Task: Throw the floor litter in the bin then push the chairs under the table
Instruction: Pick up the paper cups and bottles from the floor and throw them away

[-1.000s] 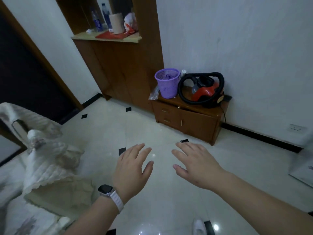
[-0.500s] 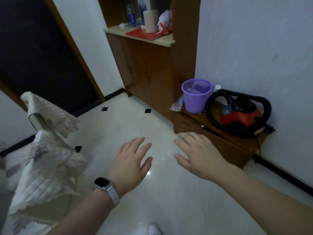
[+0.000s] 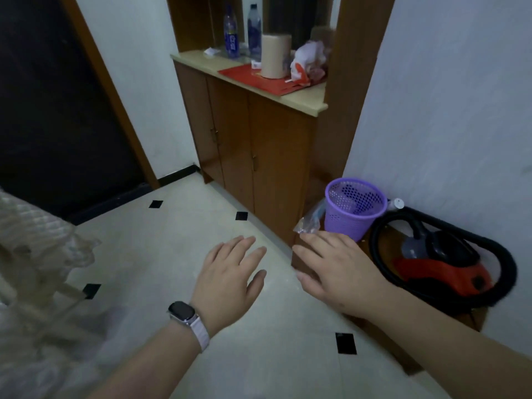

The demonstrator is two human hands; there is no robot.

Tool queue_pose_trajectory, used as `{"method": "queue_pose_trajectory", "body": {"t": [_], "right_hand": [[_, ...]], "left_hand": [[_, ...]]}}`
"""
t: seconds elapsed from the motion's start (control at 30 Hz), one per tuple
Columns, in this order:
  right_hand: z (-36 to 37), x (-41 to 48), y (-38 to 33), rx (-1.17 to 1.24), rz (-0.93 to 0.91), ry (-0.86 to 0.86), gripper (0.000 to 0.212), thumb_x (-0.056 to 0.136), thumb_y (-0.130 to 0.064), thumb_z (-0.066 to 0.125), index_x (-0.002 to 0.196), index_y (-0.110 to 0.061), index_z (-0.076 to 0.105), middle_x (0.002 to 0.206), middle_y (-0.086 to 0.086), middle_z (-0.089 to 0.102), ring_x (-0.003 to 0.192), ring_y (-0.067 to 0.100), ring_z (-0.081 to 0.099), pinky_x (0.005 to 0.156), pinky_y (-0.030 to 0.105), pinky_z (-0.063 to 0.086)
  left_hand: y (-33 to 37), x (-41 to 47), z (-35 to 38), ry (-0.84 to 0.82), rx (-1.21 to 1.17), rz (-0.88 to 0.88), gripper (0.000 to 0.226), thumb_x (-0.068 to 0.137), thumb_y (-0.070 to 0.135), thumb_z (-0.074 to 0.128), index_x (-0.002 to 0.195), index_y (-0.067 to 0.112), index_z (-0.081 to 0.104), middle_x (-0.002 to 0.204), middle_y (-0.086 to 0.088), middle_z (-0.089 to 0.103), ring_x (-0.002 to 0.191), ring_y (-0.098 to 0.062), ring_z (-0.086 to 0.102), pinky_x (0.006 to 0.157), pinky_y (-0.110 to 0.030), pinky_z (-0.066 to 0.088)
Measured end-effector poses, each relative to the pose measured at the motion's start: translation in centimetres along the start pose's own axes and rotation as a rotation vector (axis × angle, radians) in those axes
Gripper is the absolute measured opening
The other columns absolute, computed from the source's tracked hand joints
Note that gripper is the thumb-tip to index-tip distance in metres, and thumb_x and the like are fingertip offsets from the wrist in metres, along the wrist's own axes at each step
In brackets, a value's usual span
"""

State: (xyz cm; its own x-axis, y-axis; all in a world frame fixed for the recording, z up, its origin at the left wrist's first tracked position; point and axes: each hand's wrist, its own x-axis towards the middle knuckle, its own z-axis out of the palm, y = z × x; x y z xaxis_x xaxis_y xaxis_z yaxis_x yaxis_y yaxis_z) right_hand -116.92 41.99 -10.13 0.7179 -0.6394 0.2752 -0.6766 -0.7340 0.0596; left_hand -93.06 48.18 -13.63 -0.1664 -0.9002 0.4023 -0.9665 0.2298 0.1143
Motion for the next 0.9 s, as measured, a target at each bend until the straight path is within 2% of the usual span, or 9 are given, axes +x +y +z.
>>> {"method": "queue_pose_trajectory", "body": {"t": [0.17, 0.37, 0.53, 0.73, 0.9], "right_hand": [[1.2, 7.6, 1.5, 0.019, 0.061, 0.036, 0.047, 0.088, -0.049, 0.048, 0.12, -0.019, 0.064, 0.126, 0.005, 0.061, 0.115, 0.025, 0.056, 0.093, 0.039, 0.044], [3.9, 16.9, 4.1, 0.012, -0.027, 0.017, 0.048, 0.089, -0.049, 0.046, 0.121, -0.019, 0.065, 0.126, 0.004, 0.062, 0.115, 0.024, 0.057, 0.094, 0.039, 0.046], [8.2, 24.9, 6.4, 0.072, -0.096, 0.025, 0.048, 0.09, -0.05, 0.044, 0.123, -0.022, 0.063, 0.127, 0.002, 0.061, 0.117, 0.022, 0.055, 0.096, 0.037, 0.042], [13.1, 37.2, 10.4, 0.166, -0.199, 0.002, 0.047, 0.09, -0.05, 0.043, 0.122, -0.022, 0.063, 0.127, 0.002, 0.061, 0.116, 0.022, 0.056, 0.095, 0.039, 0.046], [15.1, 47.2, 13.9, 0.224, -0.294, 0.001, 0.046, 0.09, -0.049, 0.043, 0.121, -0.021, 0.063, 0.127, 0.004, 0.06, 0.116, 0.024, 0.055, 0.094, 0.039, 0.046]], "left_hand": [[-5.9, 6.0, 0.4, -0.014, -0.001, -0.027, 0.042, 0.092, 0.043, 0.049, 0.127, 0.022, 0.061, 0.135, -0.004, 0.058, 0.126, -0.024, 0.051, 0.104, -0.044, 0.043], [-12.2, 10.6, 2.0, 0.007, 0.024, -0.079, 0.042, 0.093, 0.042, 0.048, 0.128, 0.022, 0.061, 0.134, -0.003, 0.059, 0.126, -0.024, 0.051, 0.104, -0.045, 0.042], [-17.1, 14.8, 4.0, 0.028, 0.045, -0.103, 0.041, 0.092, 0.039, 0.049, 0.125, 0.019, 0.062, 0.13, -0.006, 0.062, 0.123, -0.027, 0.054, 0.098, -0.047, 0.047], [-24.0, 21.3, 5.5, -0.051, 0.155, -0.276, 0.043, 0.093, 0.043, 0.046, 0.125, 0.021, 0.063, 0.133, -0.004, 0.06, 0.125, -0.027, 0.053, 0.101, -0.045, 0.045], [-29.1, 27.7, 5.2, -0.026, 0.249, -0.388, 0.042, 0.093, 0.044, 0.046, 0.124, 0.021, 0.063, 0.133, -0.004, 0.06, 0.124, -0.026, 0.053, 0.1, -0.039, 0.042]]}}
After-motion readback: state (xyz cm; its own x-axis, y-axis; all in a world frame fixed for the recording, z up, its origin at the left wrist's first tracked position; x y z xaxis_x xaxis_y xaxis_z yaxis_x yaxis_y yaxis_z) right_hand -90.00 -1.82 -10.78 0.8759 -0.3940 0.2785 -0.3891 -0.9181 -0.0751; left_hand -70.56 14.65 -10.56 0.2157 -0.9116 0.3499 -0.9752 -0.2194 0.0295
